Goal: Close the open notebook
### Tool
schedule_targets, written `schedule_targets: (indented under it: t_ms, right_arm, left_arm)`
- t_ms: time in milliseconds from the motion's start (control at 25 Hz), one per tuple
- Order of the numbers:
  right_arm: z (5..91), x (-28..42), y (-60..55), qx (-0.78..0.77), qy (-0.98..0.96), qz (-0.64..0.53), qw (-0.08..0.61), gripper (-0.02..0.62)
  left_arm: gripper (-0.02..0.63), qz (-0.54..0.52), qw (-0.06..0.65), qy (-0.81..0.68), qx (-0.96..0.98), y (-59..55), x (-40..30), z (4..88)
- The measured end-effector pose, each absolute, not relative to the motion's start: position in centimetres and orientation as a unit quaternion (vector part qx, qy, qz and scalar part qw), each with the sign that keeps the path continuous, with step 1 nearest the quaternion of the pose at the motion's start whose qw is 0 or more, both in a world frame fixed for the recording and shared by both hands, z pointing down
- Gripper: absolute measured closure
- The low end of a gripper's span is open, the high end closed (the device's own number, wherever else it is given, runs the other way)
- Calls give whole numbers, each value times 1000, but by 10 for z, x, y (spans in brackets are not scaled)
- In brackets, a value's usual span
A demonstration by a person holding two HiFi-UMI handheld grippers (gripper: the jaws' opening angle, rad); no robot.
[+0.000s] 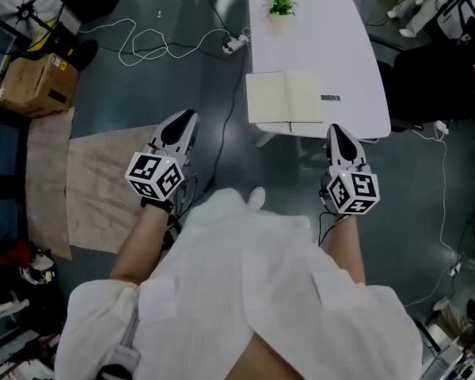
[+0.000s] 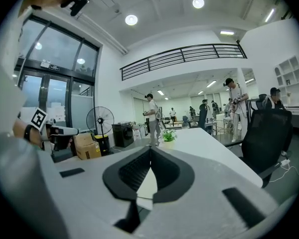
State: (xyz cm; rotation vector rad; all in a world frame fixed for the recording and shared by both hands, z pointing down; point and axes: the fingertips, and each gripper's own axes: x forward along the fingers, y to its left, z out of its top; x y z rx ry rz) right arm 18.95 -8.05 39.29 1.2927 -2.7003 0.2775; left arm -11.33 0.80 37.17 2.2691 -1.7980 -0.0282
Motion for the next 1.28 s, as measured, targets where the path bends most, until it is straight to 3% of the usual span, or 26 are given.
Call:
schedule_targets:
  t_ms: [280, 840, 1280]
  right_arm:
    - [415, 161, -103, 419, -898, 108, 82, 569]
    - [445, 56, -135, 450, -878, 116, 118, 530]
    - [490, 3, -154, 452, -864, 144, 171, 502]
  left_arm:
    - [574, 1, 134, -604, 786, -14, -129, 391]
    - [574, 10, 161, -572, 805, -64, -248, 412]
    - [572, 20, 173, -530, 830, -97, -286, 423]
